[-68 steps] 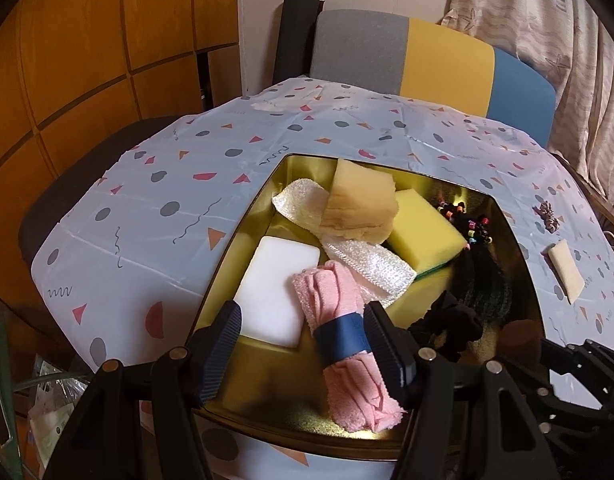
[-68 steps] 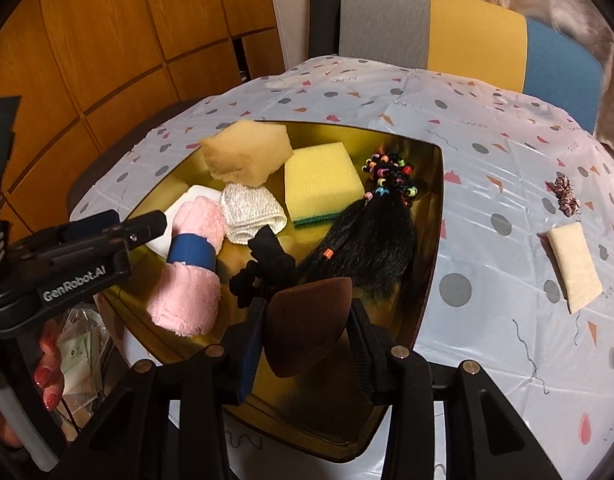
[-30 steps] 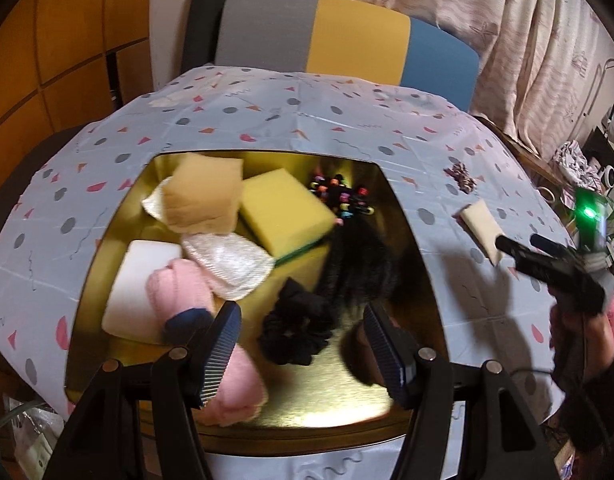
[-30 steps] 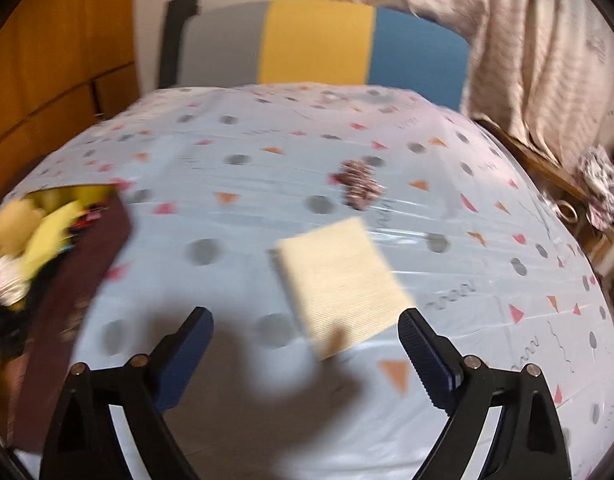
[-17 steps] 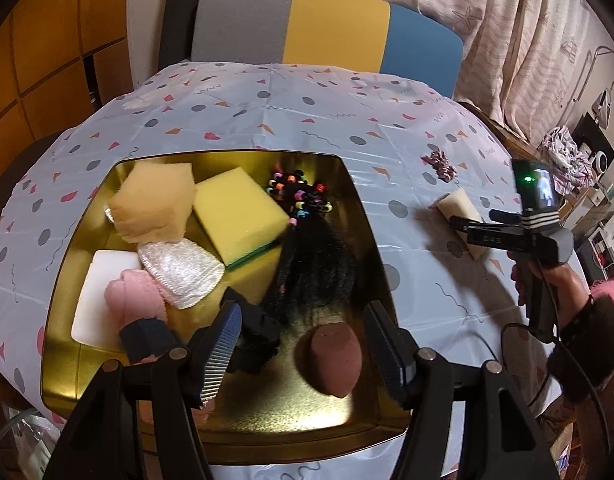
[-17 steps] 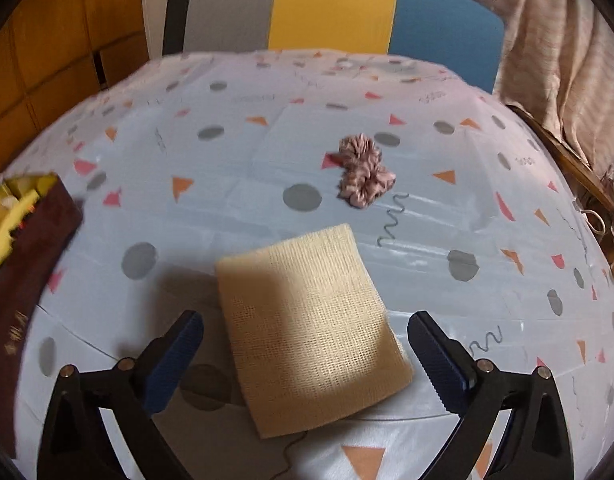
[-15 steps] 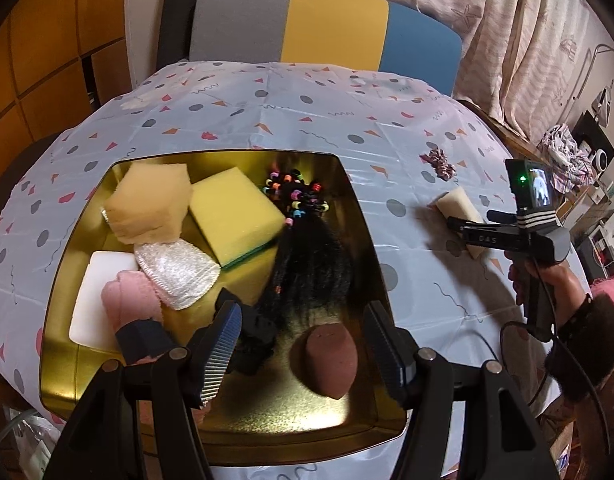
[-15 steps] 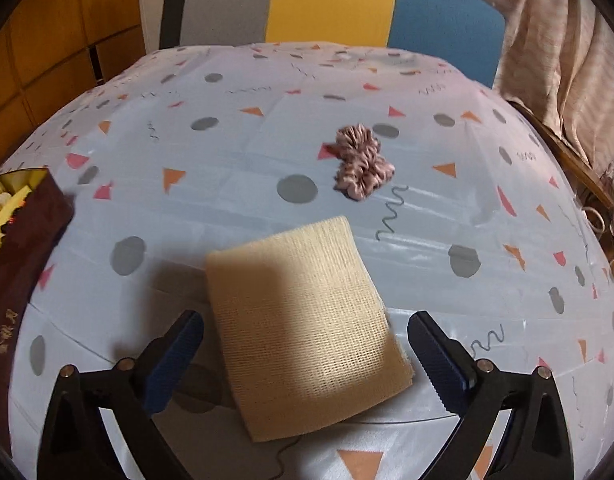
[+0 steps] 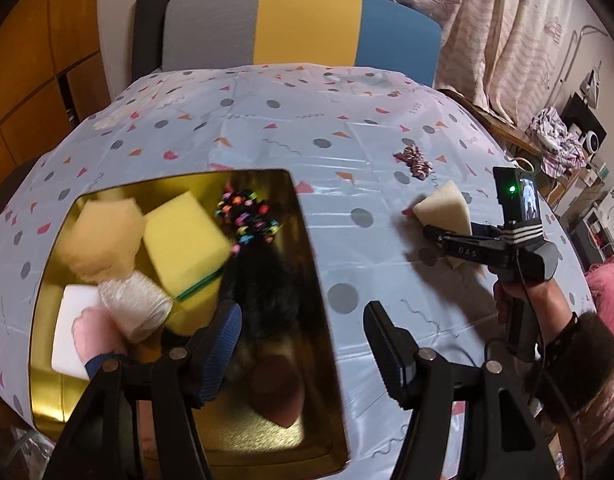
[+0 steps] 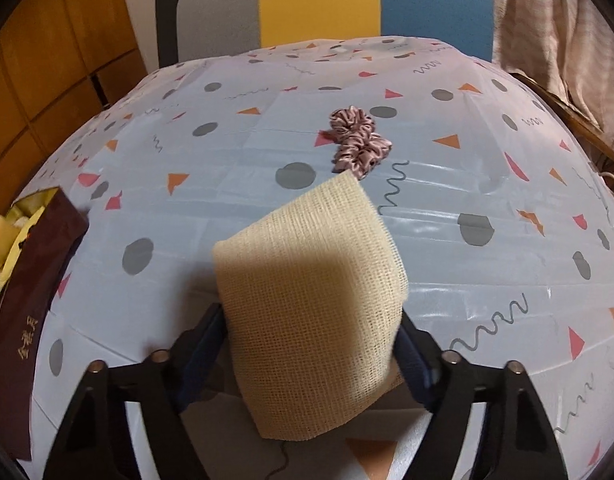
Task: Organize rigid objects
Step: 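Grasp the cream mesh cloth on the table with the right tool and lift, then grasp the pink satin scrunchie with the left tool while the right tool holds the cloth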
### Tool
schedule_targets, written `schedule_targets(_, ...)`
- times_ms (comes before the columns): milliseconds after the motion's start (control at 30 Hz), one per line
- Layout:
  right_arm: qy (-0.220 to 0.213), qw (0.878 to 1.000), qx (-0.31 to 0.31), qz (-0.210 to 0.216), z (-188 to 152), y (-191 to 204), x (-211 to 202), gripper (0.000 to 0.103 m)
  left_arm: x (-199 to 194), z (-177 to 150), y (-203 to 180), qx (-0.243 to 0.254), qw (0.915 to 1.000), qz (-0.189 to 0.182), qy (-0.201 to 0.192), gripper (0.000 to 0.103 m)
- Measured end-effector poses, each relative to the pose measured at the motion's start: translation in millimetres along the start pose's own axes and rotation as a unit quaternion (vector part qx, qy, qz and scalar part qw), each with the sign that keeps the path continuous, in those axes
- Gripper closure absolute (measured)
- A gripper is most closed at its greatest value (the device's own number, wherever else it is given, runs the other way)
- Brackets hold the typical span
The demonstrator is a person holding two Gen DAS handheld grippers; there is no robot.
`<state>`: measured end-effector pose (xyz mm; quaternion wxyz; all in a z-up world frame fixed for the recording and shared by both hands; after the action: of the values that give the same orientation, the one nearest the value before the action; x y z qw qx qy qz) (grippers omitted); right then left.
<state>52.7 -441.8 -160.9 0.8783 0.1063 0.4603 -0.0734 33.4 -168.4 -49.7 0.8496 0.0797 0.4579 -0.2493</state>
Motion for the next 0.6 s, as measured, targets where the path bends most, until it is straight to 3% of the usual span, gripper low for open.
schedule_targets(133, -0.006, 1.0, 0.008, 0.021, -1.9, 1.5, -6.8, 0.043, 2.6, 14.8, -16.3, 0.006, 1.0, -0.004, 0.002, 0.039)
schedule_targets(167, -0.005, 0.999, 0.018, 0.031, -2.9, 0.3, -8.3, 0.054, 3.4, 18.5, -20.0, 0.007, 1.0, -0.004, 0.002, 0.039)
schedule_targets(333, -0.015, 0.996, 0.066, 0.052, -9.3, -10.8, -19.3, 0.056, 15.8, 41.7, -39.7, 0.01, 0.9999, 0.007, 0.005, 0.039)
schedule_targets(600, -0.035, 0.995, 0.095, -0.009, -24.7, -37.5, -31.8, 0.056, 59.5, 75.5, -72.5, -0.013, 0.9994, 0.002, 0.03, 0.039)
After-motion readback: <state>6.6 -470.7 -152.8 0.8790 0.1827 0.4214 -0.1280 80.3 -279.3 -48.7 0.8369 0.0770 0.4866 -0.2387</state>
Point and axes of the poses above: each gripper's, at about its wrist camera, not at the fingertips, and x roughly the way its jaws point, y to its left, z to its top, the point moved 5 cm from there along x, roughly the way its jaws point, and after that the axes turned 2 degrees about z, right-handed, at the moved point
